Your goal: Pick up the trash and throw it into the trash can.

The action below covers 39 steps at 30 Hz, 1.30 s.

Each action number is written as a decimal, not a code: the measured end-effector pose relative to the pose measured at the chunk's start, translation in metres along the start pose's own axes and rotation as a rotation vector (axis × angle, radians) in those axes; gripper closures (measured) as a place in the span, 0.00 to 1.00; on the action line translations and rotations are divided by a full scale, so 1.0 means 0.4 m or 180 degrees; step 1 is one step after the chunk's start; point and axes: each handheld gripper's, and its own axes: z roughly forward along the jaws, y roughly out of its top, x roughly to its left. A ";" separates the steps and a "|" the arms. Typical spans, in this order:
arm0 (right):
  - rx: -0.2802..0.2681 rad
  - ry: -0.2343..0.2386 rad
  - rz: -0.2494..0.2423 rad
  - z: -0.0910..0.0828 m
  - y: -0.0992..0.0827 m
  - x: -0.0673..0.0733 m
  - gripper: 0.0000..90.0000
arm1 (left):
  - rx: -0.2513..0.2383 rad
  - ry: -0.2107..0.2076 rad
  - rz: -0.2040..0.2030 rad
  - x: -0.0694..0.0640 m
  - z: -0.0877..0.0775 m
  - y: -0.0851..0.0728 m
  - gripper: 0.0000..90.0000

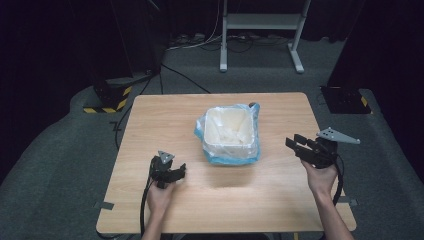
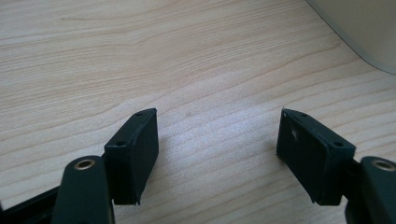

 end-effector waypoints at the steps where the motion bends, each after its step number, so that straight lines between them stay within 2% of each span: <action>1: 0.0005 0.0001 0.0007 0.000 -0.004 -0.001 0.62 | 0.0000 0.0000 -0.0001 0.000 0.000 0.000 0.33; 12: 0.0086 -0.0008 0.0046 0.015 -0.053 -0.008 0.62 | 0.0000 0.0001 -0.0001 0.000 0.000 0.000 0.33; 22: 0.0214 -0.0019 0.0140 0.040 -0.117 -0.014 0.62 | 0.0000 0.0001 -0.0001 0.000 0.000 0.000 0.33; 39: 0.0465 -0.0167 0.0135 0.085 -0.204 -0.017 0.62 | 0.0001 0.0001 -0.0001 0.000 0.000 0.000 0.33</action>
